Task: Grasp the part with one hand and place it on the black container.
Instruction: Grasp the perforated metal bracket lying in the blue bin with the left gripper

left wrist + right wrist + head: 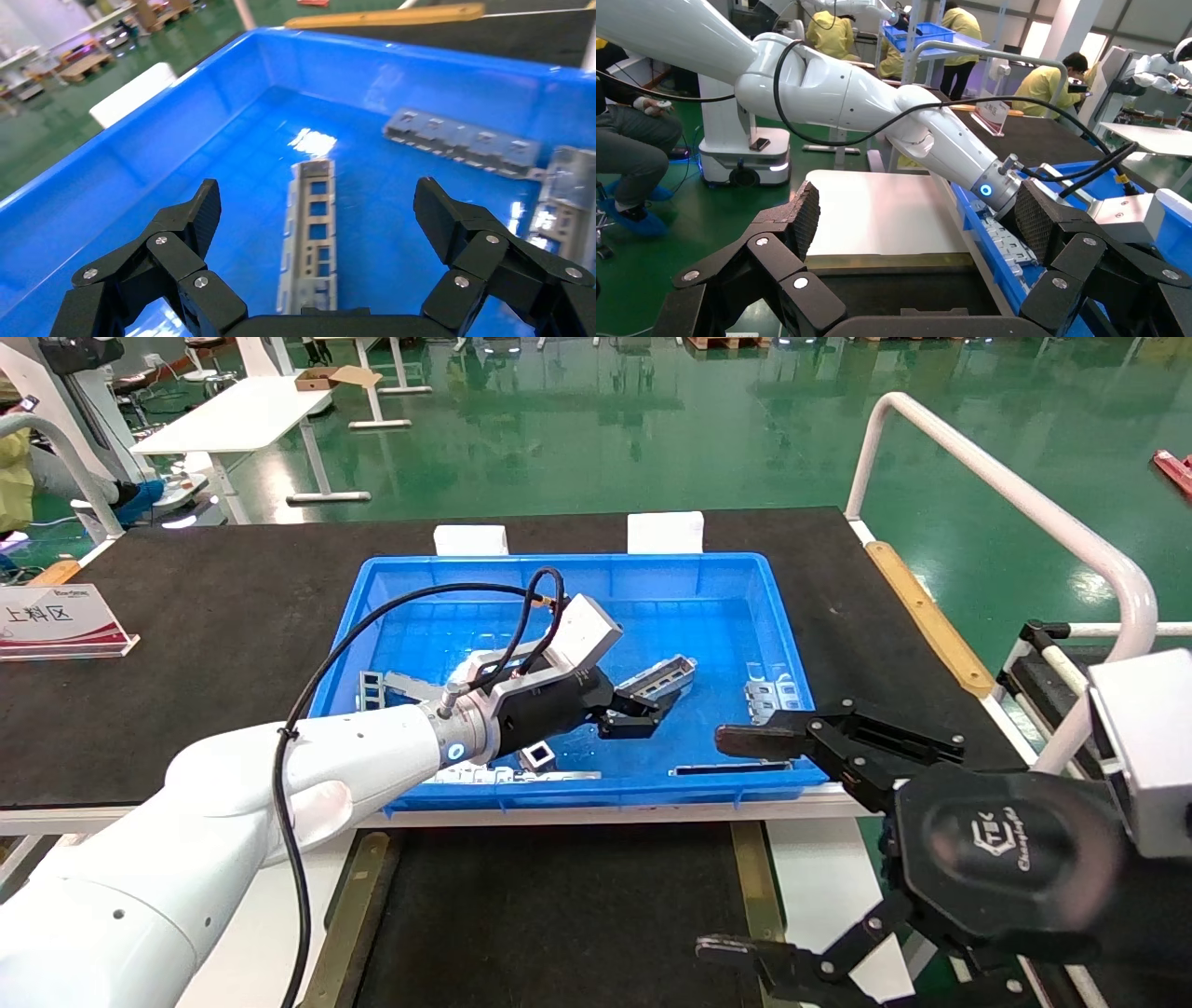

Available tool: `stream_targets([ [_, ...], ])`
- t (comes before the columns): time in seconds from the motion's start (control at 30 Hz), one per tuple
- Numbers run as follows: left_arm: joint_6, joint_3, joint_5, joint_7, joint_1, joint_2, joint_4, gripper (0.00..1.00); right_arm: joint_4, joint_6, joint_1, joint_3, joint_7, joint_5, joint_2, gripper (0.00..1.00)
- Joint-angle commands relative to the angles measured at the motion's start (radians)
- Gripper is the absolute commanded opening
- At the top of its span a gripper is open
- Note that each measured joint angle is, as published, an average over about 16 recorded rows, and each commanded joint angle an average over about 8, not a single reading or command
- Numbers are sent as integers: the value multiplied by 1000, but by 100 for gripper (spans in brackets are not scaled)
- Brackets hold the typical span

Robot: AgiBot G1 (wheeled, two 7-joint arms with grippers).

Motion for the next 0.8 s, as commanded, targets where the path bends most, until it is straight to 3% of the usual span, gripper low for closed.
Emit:
stream_targets([
  [0.03, -33, 30, -24, -3, 1, 0, -2, 100, 0, 0, 0, 0, 0, 0, 0, 100],
  [0.1, -56, 60, -50, -10, 1, 0, -4, 100, 0, 0, 0, 0, 0, 0, 0, 95],
  [0.13, -65, 74, -63, -14, 0, 0, -5, 91, 0, 0, 0, 0, 0, 0, 0, 86],
  [0.3, -97, 145, -118, -31, -3, 0, -8, 29, 0, 0, 0, 0, 0, 0, 0, 24],
  [0.37, -107, 171, -138, -37, -4, -1, -11, 4, 0, 0, 0, 0, 0, 0, 0, 4],
  [0.4, -113, 184, -148, -39, -5, -1, -12, 0, 0, 0, 0, 0, 0, 0, 0, 0],
  [0.8, -183, 313, -259, -59, 1, -2, -26, 0, 0, 0, 0, 0, 0, 0, 0, 0],
])
